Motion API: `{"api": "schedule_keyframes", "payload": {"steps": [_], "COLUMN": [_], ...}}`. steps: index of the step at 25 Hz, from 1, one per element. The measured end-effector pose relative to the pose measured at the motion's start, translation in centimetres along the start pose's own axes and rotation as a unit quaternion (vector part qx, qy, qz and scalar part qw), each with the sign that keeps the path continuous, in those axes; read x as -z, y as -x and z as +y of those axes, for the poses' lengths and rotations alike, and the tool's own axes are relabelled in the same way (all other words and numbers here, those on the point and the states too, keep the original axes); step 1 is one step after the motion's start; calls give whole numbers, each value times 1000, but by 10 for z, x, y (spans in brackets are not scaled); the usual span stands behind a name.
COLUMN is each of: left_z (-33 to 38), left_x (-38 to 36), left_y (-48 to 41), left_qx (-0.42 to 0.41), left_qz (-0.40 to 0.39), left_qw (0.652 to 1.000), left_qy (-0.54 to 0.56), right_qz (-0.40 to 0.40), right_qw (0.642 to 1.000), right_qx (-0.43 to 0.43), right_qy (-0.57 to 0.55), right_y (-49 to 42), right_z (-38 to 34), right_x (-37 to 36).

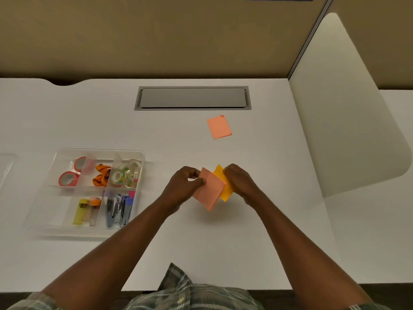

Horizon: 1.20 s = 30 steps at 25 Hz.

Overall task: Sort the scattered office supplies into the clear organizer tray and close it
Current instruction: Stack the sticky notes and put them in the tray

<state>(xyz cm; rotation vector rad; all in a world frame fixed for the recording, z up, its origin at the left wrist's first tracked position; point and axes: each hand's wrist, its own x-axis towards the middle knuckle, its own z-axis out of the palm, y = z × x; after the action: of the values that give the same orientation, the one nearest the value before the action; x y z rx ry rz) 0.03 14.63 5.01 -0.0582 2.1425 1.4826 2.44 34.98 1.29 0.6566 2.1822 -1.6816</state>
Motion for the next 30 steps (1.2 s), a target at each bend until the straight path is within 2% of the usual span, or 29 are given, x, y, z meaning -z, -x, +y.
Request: {"api": "schedule_keyframes", "payload": {"steps": [2, 6, 9, 12, 16, 21, 23, 25, 27, 30], "left_z": [1, -4, -8, -9, -7, -11, -16, -22, -29, -35], "left_x": [4, 15, 19, 20, 19, 19, 20, 21, 23, 23], "left_y": [-3, -5, -9, -16, -27, -35, -37, -40, -40, -37], "left_qx": [6, -16, -18, -20, -28, 41, 67, 81, 95, 113], "left_qz": [19, 94, 96, 74, 70, 123, 139, 148, 153, 162], "left_qw": [1000, 995, 993, 996, 996, 988, 982, 978, 975, 971], "left_qy": [0, -41, -61, -51, -41, 79, 106, 125, 133, 133], "right_qz": [-14, 23, 18, -22, -120, -168, -139, -30, 106, 182], "right_qw": [999, 993, 985, 985, 984, 982, 988, 996, 975, 937], "right_qx": [35, 83, 110, 112, 97, 63, 42, 34, 29, -23], "right_qy": [29, 85, 131, 132, 94, 55, 50, 76, 191, 299], "right_y": [-6, -25, -36, -42, -46, -56, -68, -90, -119, -153], "right_z": [-10, -20, -24, -38, -55, -70, -71, -69, -69, -74], "right_x": [0, 8, 12, 8, -3, -12, -14, -14, -10, -4]}}
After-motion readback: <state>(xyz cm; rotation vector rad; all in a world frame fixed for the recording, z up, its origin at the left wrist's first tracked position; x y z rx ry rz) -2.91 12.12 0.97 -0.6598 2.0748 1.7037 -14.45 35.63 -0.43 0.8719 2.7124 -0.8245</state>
